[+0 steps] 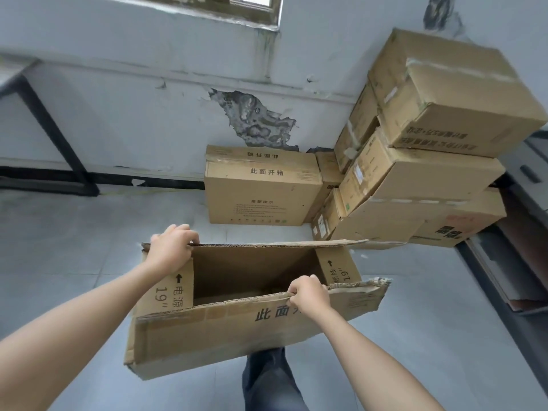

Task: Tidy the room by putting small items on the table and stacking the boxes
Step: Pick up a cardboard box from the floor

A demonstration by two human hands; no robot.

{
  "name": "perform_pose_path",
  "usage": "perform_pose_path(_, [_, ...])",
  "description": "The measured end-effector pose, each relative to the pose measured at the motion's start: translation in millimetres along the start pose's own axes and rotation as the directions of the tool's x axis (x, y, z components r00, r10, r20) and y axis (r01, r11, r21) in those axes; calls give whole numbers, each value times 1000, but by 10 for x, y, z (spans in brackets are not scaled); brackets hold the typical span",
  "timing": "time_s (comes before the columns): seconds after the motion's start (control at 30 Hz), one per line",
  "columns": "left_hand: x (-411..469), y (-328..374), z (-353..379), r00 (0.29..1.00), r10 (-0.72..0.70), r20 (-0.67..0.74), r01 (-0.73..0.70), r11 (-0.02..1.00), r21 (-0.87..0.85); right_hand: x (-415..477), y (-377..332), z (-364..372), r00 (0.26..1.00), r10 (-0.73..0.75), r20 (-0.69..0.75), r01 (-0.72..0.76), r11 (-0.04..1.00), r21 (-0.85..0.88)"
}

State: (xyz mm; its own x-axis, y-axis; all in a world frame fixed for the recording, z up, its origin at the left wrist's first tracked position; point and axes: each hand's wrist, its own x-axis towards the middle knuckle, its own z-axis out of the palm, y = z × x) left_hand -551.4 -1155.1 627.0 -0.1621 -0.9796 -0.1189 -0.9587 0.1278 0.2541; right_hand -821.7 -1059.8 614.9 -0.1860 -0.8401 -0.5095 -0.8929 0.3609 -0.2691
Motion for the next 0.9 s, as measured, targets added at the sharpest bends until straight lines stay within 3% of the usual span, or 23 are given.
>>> perform_pose_path(0.4, [1811, 543, 143, 988, -129, 88, 127, 991, 27, 1966, 155, -830, 996, -35, 86, 39, 998, -48])
perform_pose_path(0.9, [3366, 162, 537, 970, -48, 239, 60, 997, -45, 3213, -231, -1093, 983, 89, 163, -63, 984, -164])
